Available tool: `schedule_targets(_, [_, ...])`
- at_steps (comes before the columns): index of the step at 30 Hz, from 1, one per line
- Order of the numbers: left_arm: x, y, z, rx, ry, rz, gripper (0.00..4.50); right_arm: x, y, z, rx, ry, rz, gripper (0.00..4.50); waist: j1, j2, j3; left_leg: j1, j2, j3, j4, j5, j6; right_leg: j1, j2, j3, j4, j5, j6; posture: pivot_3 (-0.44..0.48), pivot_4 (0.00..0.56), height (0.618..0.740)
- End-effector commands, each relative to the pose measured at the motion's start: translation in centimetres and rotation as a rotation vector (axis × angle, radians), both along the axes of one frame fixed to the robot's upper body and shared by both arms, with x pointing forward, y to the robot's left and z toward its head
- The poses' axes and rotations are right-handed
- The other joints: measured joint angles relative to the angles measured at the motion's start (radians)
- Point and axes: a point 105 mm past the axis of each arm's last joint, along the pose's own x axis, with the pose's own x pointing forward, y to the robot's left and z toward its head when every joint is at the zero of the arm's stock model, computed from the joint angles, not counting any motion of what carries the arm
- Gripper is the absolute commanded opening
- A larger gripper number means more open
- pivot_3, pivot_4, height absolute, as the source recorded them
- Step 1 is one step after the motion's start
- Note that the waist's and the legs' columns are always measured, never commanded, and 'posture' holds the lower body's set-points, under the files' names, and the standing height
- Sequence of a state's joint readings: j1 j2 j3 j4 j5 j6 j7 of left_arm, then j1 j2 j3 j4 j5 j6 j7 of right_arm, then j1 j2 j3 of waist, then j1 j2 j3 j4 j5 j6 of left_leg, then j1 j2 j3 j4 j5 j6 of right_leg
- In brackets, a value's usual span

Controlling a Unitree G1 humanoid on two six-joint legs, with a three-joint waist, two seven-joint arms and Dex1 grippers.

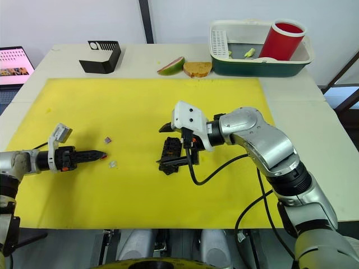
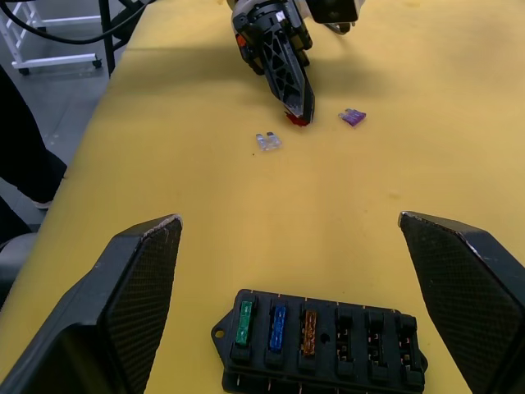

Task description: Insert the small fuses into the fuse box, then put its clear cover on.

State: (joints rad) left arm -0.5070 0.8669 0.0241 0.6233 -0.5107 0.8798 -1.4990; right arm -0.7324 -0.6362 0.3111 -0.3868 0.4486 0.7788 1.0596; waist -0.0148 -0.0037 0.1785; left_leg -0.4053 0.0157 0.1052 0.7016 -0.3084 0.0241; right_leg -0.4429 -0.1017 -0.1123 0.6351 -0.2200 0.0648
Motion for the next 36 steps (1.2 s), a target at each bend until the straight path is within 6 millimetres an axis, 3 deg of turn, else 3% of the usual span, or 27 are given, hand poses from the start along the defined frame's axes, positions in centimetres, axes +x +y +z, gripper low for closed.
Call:
schedule_targets(1, [-0.4, 1.1, -1.0, 0.052, 0.038, 0.046, 1.63, -0.2, 0.4, 0.8, 0.012, -0.041, 0.023, 4.5, 0.0, 0.0, 0.0, 0.0, 0.0, 0.0, 0.0, 0.0, 0.0, 0.0, 0.0, 0.0, 0.0, 0.0, 0.0, 0.0, 0.15, 0.74])
schedule_targets(9, [-0.7, 1.2, -1.2, 0.066, 0.031, 0.036, 1.63, -0.1, 0.4, 0.8, 0.012, -0.044, 0.022, 4.5, 0.0, 0.0, 0.0, 0.0, 0.0, 0.0, 0.0, 0.0, 0.0, 0.0, 0.0, 0.0, 0.0, 0.0, 0.0, 0.0, 0.15, 0.74])
schedule_targets(12, [-0.7, 1.2, -1.2, 0.068, 0.028, 0.037, 0.79, -0.1, 0.4, 0.8, 0.014, -0.043, 0.021, 4.5, -0.002, 0.0, 0.0, 0.0, 0.0, 0.0, 0.0, 0.0, 0.0, 0.0, 0.0, 0.0, 0.0, 0.0, 0.0, 0.0, 0.15, 0.74])
schedule_targets(24, [-1.0, 1.5, -0.9, 0.068, 0.02, 0.045, 0.79, -0.1, 0.5, 0.7, 0.015, -0.042, 0.022, 4.5, -0.004, 0.0, 0.0, 0.0, 0.0, 0.0, 0.0, 0.0, 0.0, 0.0, 0.0, 0.0, 0.0, 0.0, 0.0, 0.0, 0.15, 0.74])
schedule_targets(27, [-0.9, 1.6, -0.9, 0.066, 0.015, 0.051, 0.02, 0.0, 0.6, 0.7, 0.015, -0.042, 0.022, 4.5, -0.003, 0.0, 0.0, 0.0, 0.0, 0.0, 0.0, 0.0, 0.0, 0.0, 0.0, 0.0, 0.0, 0.0, 0.0, 0.0, 0.15, 0.74])
schedule_targets(36, [-0.9, 1.5, 0.1, 0.05, -0.016, 0.051, 0.02, 0.0, 0.5, 0.7, 0.013, -0.043, 0.022, 4.5, -0.004, 0.0, 0.0, 0.0, 0.0, 0.0, 0.0, 0.0, 0.0, 0.0, 0.0, 0.0, 0.0, 0.0, 0.0, 0.0, 0.15, 0.74])
